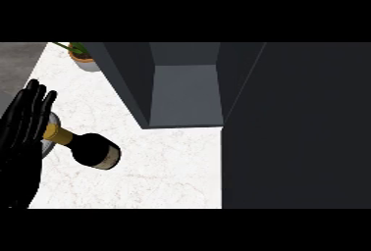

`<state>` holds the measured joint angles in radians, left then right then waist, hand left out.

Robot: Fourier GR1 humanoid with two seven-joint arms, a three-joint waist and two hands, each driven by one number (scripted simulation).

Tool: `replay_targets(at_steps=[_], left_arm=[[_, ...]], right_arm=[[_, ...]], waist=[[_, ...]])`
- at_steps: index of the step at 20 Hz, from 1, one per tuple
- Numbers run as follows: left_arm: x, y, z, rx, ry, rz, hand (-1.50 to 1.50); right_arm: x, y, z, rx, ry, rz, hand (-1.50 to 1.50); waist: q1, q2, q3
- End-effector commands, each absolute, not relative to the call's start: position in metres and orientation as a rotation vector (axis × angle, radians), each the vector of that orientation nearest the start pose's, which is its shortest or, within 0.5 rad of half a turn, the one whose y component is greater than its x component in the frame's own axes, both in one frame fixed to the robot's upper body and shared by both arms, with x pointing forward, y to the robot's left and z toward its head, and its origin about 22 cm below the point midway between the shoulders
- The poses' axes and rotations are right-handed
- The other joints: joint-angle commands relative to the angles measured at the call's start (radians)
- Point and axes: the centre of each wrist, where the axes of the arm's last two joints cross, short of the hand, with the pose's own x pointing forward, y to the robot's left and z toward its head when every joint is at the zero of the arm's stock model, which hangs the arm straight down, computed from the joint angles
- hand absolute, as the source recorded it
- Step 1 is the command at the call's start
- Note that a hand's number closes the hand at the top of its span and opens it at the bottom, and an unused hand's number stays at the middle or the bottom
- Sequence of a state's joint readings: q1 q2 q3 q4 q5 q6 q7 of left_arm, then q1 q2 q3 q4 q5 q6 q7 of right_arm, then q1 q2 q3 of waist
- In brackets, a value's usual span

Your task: Pick up the wine, place it into the cabinet and close the cabinet

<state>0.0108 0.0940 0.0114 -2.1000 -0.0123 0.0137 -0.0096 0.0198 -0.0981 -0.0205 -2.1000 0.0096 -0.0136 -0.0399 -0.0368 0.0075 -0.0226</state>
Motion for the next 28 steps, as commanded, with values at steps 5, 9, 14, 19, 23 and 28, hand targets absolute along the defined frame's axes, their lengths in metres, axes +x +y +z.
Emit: replay_targets(at_steps=[5, 9, 14, 19, 23, 28], left_arm=[[0.233, 0.283, 0.148, -0.194, -2.161, -0.222, -1.50], [0.223, 0.282, 0.125, -0.427, -1.939, -0.162, -1.50], [0.212, 0.291, 0.169, -0.473, -1.893, -0.175, -1.50], [0.197, 0.291, 0.192, -0.459, -1.917, -0.135, -1.50], [0.201, 0.306, 0.209, -0.461, -1.875, -0.143, -1.50], [0.191, 0.301, 0.226, -0.423, -1.858, -0.129, -1.50]], right_arm=[[0.171, -0.244, 0.129, -0.093, -2.097, 0.102, -1.50], [0.167, -0.224, 0.129, 0.230, -1.951, 0.143, -1.50], [0.130, -0.214, 0.164, 0.280, -1.942, 0.136, -1.50], [0.115, -0.204, 0.186, 0.254, -1.948, 0.145, -1.50], [0.112, -0.196, 0.183, 0.269, -1.949, 0.150, -1.50], [0.110, -0.195, 0.197, 0.256, -1.935, 0.128, -1.50]], waist=[[0.024, -0.009, 0.022], [0.039, -0.011, 0.021], [0.036, -0.012, 0.022], [0.038, -0.010, 0.022], [0.034, -0.010, 0.023], [0.035, -0.010, 0.023]])
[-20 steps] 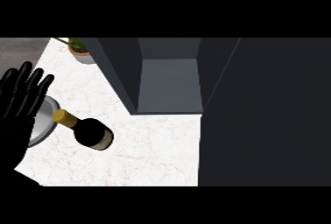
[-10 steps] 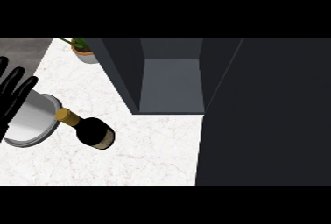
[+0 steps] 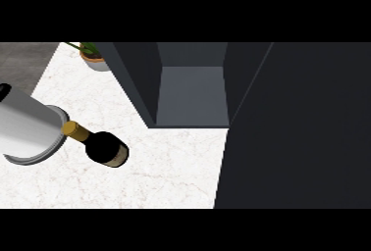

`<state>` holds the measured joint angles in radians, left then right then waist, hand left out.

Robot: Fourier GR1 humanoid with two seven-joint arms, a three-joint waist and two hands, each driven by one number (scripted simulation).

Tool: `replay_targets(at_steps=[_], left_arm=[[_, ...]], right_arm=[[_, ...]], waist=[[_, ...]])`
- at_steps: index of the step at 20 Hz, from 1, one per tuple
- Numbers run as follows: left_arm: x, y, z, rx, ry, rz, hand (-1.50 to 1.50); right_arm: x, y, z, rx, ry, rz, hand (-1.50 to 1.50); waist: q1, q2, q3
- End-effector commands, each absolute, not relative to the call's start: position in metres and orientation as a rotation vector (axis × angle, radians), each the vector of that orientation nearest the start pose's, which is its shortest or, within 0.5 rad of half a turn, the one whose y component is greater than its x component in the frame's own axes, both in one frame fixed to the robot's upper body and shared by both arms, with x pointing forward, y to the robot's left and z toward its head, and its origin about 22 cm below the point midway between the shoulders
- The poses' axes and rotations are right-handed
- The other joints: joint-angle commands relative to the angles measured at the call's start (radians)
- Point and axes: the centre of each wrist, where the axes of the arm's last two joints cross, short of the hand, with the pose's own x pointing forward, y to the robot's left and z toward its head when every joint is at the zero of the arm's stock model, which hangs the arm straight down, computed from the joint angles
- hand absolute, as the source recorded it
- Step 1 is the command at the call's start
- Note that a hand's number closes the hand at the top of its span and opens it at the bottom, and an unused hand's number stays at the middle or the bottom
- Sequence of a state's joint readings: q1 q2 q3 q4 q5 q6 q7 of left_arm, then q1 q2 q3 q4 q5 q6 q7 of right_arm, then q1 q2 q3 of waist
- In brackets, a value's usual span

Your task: Pick up the wine, place it into the cabinet and close the cabinet

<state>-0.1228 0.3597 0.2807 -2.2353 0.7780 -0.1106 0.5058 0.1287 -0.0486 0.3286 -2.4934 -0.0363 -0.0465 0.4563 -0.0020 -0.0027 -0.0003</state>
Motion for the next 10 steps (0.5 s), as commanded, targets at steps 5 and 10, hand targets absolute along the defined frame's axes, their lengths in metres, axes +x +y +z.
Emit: replay_targets(at_steps=[5, 10], left_arm=[[0.190, 0.306, 0.223, -0.382, -1.851, -0.119, -1.50], [0.184, 0.310, 0.214, -0.364, -1.807, -0.095, -1.50]], right_arm=[[0.100, -0.187, 0.210, 0.269, -1.960, 0.127, -1.50], [0.097, -0.184, 0.204, 0.266, -1.934, 0.120, -1.50]], waist=[[-0.002, -0.001, -0.001], [-0.001, -0.003, 0.000]])
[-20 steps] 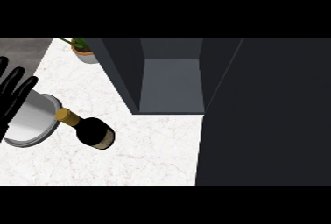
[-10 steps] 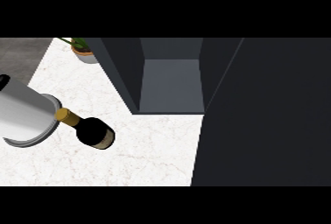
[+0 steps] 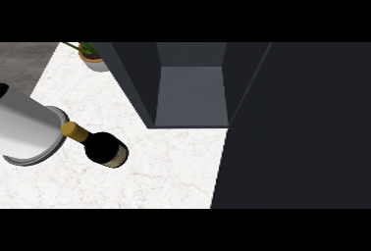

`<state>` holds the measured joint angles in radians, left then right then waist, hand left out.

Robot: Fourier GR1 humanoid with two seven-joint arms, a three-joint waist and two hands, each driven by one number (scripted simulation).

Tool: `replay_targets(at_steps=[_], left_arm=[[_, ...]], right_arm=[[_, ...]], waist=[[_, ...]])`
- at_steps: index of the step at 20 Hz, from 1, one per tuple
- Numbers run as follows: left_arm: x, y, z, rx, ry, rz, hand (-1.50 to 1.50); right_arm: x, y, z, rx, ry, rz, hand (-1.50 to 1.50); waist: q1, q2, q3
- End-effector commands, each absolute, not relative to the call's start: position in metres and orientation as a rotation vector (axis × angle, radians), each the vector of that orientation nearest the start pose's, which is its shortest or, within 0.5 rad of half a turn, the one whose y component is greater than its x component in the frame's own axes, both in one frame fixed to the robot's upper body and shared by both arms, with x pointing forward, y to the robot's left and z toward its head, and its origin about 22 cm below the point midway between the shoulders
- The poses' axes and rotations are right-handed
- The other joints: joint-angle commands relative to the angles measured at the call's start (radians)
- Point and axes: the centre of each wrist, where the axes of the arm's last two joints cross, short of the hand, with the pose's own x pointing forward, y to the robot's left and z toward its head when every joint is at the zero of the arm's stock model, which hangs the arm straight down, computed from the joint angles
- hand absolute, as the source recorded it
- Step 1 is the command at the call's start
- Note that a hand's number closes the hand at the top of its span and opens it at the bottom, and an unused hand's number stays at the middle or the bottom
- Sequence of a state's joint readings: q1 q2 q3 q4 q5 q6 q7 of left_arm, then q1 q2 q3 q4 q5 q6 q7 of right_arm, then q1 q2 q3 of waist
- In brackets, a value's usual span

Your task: Pick up the wine, place it into the cabinet and close the cabinet

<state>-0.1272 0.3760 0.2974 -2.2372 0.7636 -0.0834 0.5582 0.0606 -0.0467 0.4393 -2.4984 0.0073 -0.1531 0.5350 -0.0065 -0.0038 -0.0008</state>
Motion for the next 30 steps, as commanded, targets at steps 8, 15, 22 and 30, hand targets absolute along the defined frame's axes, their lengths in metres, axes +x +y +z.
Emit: replay_targets(at_steps=[8, 15, 22, 30], left_arm=[[0.211, 0.305, 0.193, -0.341, -1.804, -0.105, -1.50], [0.220, 0.316, 0.145, -0.324, -1.775, -0.112, -1.50], [0.226, 0.314, 0.109, -0.290, -1.764, -0.093, -1.50], [0.240, 0.339, 0.074, -0.248, -1.737, -0.056, -1.50]], right_arm=[[0.090, -0.182, 0.212, 0.267, -1.948, 0.122, -1.50], [0.089, -0.176, 0.217, 0.294, -1.954, 0.093, -1.50], [0.101, -0.179, 0.216, 0.279, -1.933, 0.119, -1.50], [0.099, -0.171, 0.209, 0.267, -1.944, 0.122, -1.50]], waist=[[-0.008, -0.001, 0.000], [-0.008, -0.002, -0.002], [0.002, 0.002, 0.000], [-0.005, 0.001, 0.000]])
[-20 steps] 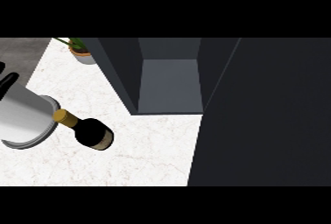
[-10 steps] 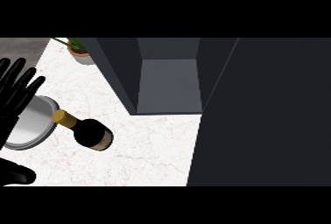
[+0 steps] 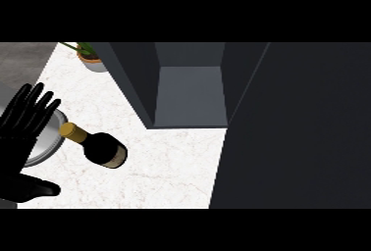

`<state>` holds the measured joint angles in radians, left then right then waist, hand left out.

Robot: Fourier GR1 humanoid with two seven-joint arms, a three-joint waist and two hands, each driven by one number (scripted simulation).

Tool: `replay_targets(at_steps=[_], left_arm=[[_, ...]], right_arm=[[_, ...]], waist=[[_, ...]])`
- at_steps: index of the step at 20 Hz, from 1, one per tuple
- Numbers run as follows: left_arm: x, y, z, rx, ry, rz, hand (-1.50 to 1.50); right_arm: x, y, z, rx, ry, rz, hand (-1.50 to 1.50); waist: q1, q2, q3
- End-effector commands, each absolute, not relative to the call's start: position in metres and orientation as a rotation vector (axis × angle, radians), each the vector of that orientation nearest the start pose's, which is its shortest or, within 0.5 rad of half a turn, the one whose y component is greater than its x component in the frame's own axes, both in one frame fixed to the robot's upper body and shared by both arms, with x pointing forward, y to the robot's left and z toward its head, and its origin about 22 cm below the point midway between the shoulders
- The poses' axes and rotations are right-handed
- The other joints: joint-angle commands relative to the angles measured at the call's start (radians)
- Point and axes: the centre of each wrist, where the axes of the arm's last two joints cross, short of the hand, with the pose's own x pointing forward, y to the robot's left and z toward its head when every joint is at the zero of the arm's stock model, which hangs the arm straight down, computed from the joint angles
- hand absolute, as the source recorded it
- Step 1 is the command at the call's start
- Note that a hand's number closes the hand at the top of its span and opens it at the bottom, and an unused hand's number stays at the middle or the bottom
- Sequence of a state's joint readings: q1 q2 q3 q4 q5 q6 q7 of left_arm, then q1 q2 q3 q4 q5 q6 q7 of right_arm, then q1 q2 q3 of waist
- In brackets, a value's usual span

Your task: Pick up the wine, place it into the cabinet and close the cabinet

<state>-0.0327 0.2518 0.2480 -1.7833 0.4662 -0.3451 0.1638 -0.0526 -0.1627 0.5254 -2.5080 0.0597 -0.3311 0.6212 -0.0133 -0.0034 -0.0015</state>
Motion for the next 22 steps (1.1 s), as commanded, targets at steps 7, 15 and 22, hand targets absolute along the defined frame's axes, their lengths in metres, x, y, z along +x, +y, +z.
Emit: replay_targets(at_steps=[7, 15, 22], left_arm=[[0.229, 0.357, 0.033, -0.203, -1.703, -0.088, -1.50], [0.230, 0.350, -0.002, -0.185, -1.675, -0.080, -1.50], [0.242, 0.361, -0.037, -0.172, -1.639, -0.076, -1.50]], right_arm=[[0.086, -0.172, 0.215, 0.291, -1.922, 0.114, -1.50], [0.093, -0.169, 0.214, 0.261, -1.934, 0.163, -1.50], [0.086, -0.175, 0.220, 0.280, -1.947, 0.137, -1.50]], waist=[[-0.003, -0.001, 0.000], [0.003, 0.000, 0.000], [-0.009, 0.001, -0.001]])
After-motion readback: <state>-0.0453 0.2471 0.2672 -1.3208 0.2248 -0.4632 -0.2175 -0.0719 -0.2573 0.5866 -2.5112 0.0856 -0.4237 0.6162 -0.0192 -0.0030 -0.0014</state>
